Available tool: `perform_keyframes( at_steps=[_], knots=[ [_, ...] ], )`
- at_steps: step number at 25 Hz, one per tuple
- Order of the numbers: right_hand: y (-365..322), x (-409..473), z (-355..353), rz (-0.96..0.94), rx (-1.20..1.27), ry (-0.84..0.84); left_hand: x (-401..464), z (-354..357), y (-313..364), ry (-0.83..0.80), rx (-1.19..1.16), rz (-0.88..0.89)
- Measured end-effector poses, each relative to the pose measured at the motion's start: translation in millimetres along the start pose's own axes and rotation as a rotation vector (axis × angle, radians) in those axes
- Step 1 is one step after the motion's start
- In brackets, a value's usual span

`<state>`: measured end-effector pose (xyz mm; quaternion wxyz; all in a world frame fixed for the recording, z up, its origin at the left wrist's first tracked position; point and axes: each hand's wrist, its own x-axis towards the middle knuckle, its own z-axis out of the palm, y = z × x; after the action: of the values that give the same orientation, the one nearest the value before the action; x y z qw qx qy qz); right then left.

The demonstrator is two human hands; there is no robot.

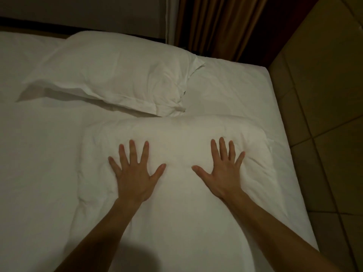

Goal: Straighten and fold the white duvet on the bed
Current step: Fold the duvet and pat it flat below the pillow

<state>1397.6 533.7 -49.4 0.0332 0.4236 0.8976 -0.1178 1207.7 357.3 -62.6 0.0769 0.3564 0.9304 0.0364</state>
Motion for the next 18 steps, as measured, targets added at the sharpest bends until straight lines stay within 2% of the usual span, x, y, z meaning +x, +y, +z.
perform_keyframes(
  at_steps=[8,13,18],
  knots=[
    [16.0,38.9,84.4,0.005,-0.016,0.019,34.7,79.5,0.6,0.053,-0.002,0.036],
    [1.8,20.7,47.7,0.045,-0.007,0.012,24.5,48.4,-10.5,0.026,-0.043,0.066],
    [36.6,-45.8,27.8,0.262,-0.153,-0.008,-13.5,49.0,-75.3,0.159,-0.068,0.108]
  ],
)
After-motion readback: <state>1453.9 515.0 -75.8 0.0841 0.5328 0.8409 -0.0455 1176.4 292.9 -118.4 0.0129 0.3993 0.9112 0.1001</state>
